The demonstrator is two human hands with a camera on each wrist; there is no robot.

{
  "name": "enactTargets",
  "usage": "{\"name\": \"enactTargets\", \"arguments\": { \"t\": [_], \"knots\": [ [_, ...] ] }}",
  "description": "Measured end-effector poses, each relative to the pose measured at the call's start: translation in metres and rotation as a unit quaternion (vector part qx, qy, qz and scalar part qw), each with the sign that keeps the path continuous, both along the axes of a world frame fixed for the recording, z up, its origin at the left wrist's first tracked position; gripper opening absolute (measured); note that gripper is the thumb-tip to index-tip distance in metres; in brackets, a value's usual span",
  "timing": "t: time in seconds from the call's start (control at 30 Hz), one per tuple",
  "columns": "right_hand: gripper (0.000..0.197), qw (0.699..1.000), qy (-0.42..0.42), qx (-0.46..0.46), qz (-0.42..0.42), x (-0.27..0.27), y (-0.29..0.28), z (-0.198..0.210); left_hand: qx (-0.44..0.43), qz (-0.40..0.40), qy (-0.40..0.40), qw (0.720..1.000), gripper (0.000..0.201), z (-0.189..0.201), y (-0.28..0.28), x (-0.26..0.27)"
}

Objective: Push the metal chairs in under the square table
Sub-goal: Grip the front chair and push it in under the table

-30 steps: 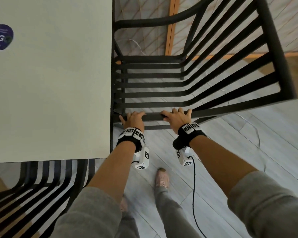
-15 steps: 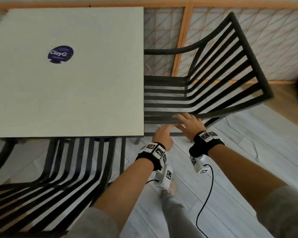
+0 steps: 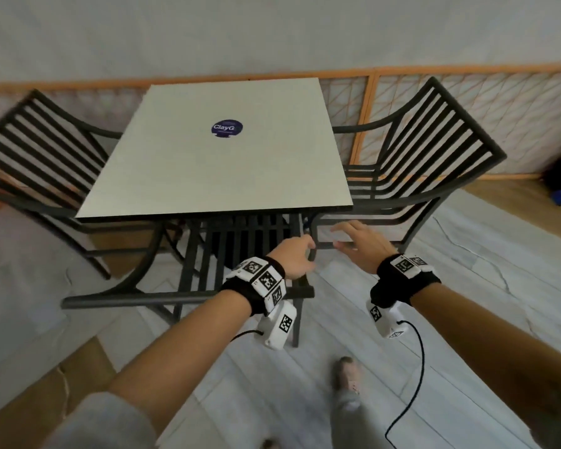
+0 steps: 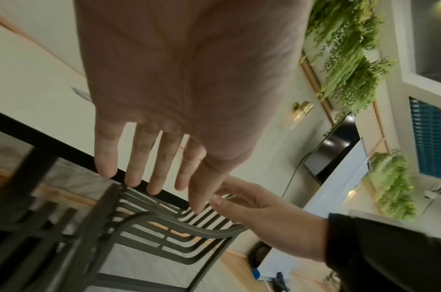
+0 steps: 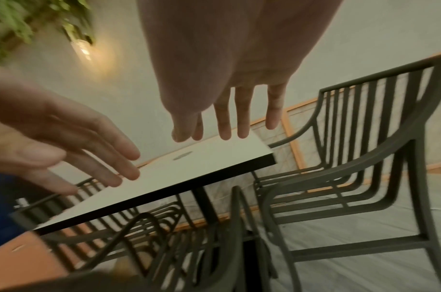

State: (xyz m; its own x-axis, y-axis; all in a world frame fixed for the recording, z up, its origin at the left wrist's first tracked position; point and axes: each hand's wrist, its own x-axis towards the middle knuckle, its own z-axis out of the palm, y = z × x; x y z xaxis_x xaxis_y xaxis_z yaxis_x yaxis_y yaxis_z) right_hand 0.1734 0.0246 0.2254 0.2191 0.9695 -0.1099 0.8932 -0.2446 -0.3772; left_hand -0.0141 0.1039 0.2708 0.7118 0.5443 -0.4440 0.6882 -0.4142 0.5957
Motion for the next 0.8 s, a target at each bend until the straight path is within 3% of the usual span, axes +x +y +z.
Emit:
{"name": "enactTargets", "arguments": {
  "t": [0.13,0.2,0.3,0.4,0.53,0.8],
  "knots": [
    [0.043,0.997,0.031,-0.038,0.063,-0.086,-0.004,0.003,0.001,0.032,0.096,0.995,0.075,-0.005,0.007,-0.09],
    [0.049,0.993,0.035,-0.072,0.082,-0.12,-0.005,-0.006,0.034,0.048,0.153,0.987,0.077,-0.02,0.013,-0.13],
    [0.054,0.99,-0.009,-0.092,0.104,-0.159,-0.007,-0.03,0.118,0.101,0.196,0.968,0.051,-0.05,0.024,-0.188],
    [0.04,0.992,-0.063,-0.044,0.098,-0.172,0.002,-0.051,0.21,0.159,0.183,0.947,0.027,-0.075,0.034,-0.231],
    [0.023,0.989,-0.082,-0.066,0.107,-0.165,0.019,-0.055,0.224,0.204,0.15,0.941,0.012,-0.085,0.044,-0.241],
    [0.012,0.988,-0.093,-0.086,0.093,-0.155,0.007,-0.057,0.218,0.236,0.128,0.938,0.023,-0.091,0.02,-0.223]
  ]
}}
